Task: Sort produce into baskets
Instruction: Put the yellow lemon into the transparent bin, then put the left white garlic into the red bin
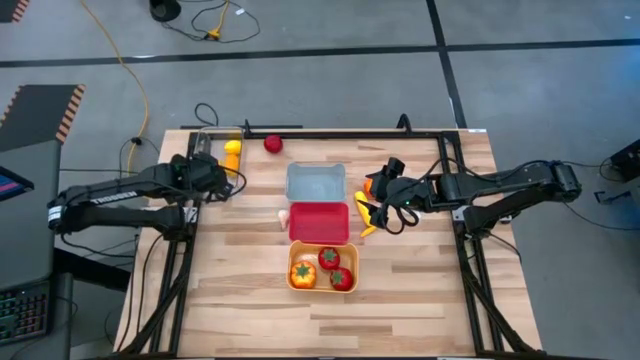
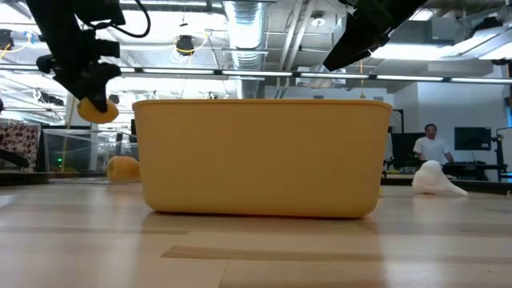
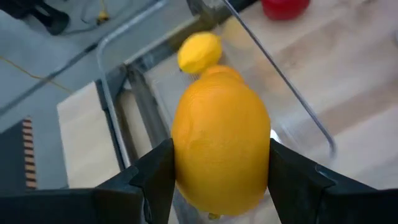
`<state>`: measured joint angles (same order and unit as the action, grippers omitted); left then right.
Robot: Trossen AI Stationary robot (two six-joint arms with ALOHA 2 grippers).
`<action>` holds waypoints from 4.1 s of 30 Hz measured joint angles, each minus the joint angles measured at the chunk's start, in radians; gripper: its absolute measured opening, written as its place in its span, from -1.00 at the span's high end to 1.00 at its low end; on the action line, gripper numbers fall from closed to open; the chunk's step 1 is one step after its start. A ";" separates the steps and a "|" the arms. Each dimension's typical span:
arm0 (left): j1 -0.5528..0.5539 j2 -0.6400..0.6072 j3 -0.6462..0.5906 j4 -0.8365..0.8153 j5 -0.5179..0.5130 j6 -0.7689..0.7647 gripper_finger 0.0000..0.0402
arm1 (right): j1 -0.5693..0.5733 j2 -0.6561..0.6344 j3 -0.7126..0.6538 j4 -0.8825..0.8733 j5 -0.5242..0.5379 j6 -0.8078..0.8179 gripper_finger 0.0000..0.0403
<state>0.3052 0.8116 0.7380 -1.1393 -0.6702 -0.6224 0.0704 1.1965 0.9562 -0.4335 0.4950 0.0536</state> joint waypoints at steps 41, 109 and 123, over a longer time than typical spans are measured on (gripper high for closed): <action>-0.115 0.179 0.076 0.573 0.514 0.358 -0.47 | 0.000 0.000 0.000 0.000 0.000 0.000 -0.82; -0.230 0.690 0.382 0.381 0.517 0.443 0.30 | -0.002 -0.087 0.000 -0.083 0.004 0.009 -0.82; -0.274 0.790 0.387 0.736 0.617 0.427 0.29 | -0.089 -0.131 0.000 -0.354 0.003 0.008 -0.82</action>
<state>0.0311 1.6015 1.1248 -0.4034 -0.0530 -0.1959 -0.0186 1.0658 0.9562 -0.7876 0.4978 0.0618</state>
